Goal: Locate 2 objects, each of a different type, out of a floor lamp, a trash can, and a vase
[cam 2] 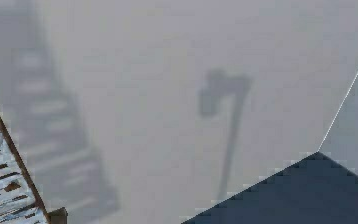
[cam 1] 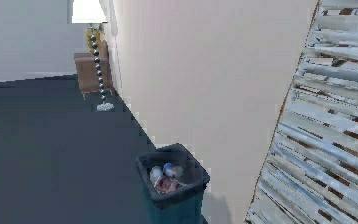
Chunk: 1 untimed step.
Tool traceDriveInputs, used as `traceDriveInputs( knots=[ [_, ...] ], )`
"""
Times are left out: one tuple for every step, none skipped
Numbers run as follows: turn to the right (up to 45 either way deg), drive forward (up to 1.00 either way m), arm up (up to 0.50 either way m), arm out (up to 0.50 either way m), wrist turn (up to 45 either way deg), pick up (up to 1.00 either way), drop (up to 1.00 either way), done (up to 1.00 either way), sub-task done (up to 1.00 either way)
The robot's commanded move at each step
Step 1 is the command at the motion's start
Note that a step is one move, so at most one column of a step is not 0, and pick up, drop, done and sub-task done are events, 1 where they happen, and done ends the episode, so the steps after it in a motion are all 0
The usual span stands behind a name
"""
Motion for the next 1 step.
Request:
traceDriveInputs(
  knots=[
    [0.0,0.0,0.0,0.0,0.0,0.0,0.0,1.0,0.0]
  ],
)
